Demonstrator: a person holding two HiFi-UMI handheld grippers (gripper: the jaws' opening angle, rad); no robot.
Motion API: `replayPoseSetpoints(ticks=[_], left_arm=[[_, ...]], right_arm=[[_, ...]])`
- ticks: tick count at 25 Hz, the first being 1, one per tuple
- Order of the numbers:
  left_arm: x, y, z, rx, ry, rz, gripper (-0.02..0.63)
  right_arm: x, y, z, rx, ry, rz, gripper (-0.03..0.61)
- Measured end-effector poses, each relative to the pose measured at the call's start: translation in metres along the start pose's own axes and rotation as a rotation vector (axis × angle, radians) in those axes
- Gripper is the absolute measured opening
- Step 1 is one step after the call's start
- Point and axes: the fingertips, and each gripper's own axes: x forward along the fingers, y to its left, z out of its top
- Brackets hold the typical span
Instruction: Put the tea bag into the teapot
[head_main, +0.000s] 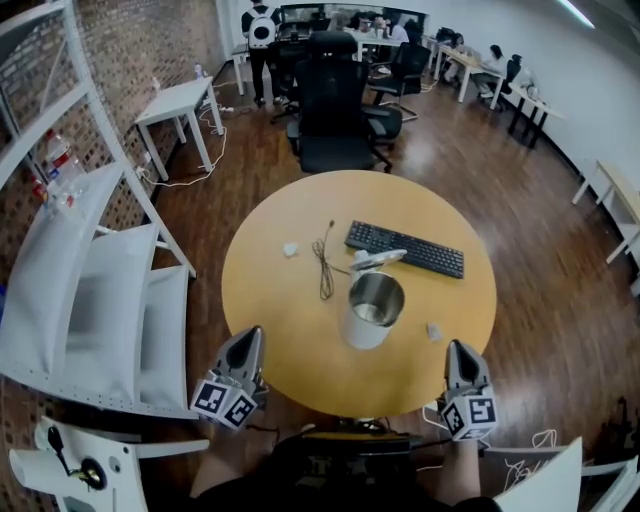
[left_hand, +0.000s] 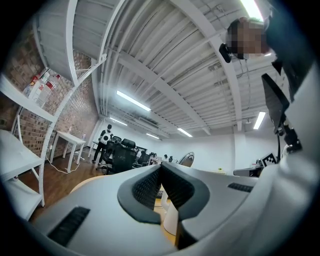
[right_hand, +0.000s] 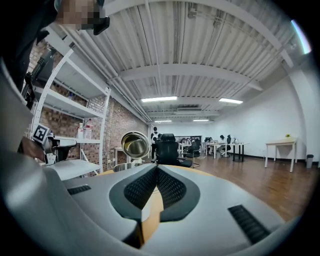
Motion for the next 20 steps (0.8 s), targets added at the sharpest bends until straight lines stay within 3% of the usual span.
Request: replayPoseSetpoints(ticks=[7,13,18,19,20], left_arm=[[0.024,-0.016,-0.011,0.0,0.027,0.004,-0.006],[0.041,-0.021,-0.022,-0.01,0.051,-0.01,-0.006],[0.057,-0.031,-0.054,-0.043,0.126,-0.035,-0.005],[0.059,-0.034,-0.06,-0.048,0.146,-0.036,-0.005],[0.061,-0.035,-0.065,-0.052,0.165,-0.035,-0.006]], right_arm=[[-0.005,-0.048,-0.02,0.015,0.022,-0.075,0.008],[0.006,-0.05,-0.034,0.066,0.065,-0.096,0.008],[0.018,-0.048,-0.06,0.102,0.118,-0.107,0.009],[0.019,-0.048,-0.066,0.105,0.139,-0.112,0.015],[0.022,-0.048,-0.071,0.108,0.16,-0.116,0.061]])
